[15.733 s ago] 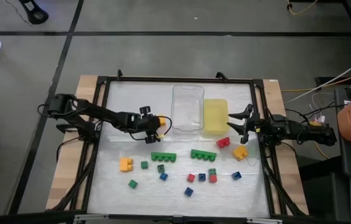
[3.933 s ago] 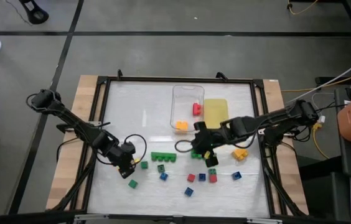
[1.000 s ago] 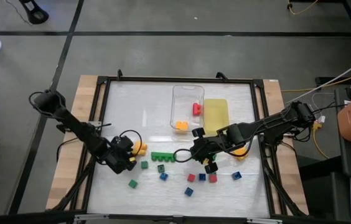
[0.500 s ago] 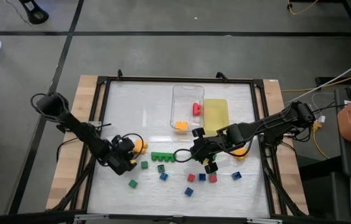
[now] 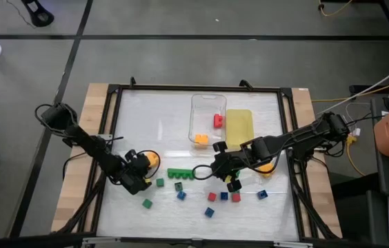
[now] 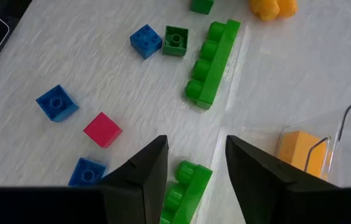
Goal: Sort blocks by size
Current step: Put the large yellow game piece into the transparent bin
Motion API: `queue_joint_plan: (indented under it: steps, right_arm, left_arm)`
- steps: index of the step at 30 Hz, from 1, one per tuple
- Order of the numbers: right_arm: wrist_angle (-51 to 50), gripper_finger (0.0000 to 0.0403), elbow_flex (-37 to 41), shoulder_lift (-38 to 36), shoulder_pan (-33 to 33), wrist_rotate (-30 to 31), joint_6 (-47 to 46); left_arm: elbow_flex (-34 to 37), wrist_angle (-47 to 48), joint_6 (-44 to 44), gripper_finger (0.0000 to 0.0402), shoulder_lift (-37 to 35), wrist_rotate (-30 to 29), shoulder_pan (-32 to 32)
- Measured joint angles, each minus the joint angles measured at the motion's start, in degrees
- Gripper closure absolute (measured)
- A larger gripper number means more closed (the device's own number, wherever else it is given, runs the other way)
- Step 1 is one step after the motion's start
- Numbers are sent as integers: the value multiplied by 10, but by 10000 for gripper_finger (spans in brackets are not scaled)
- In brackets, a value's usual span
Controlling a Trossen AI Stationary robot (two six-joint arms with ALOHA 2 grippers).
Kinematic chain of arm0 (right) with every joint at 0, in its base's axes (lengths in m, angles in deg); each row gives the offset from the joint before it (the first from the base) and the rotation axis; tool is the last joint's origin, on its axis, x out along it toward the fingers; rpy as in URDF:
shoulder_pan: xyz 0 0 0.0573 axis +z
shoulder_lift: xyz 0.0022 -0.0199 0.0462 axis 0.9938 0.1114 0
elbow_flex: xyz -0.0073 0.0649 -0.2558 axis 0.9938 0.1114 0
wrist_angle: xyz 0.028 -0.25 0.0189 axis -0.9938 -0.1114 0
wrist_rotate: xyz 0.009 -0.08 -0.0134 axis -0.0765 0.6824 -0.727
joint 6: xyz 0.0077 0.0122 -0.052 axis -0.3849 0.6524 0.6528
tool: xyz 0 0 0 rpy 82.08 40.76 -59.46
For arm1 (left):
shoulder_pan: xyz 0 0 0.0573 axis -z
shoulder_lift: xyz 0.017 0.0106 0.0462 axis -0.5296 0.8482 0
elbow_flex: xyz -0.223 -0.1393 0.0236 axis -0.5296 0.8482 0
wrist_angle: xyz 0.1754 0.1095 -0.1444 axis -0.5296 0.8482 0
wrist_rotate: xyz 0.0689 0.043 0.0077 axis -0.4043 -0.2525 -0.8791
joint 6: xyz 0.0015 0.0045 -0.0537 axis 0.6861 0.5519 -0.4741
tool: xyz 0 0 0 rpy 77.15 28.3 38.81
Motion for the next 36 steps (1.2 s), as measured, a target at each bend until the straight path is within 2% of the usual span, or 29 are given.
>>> queue_joint_plan:
  steps: [16,27,30,36]
  right_arm:
    - [0,240,0,0,0,0,0]
    - [0,240,0,0,0,0,0]
    - [0,240,0,0,0,0,0]
    - [0,240,0,0,0,0,0]
  left_arm:
    - [0,-3,-31,392,0,-3,0]
    - [0,-13,1,284,0,-33,0]
    - [0,-13,2,274,0,-54,0]
    - [0,-13,16,280,1,-98,0]
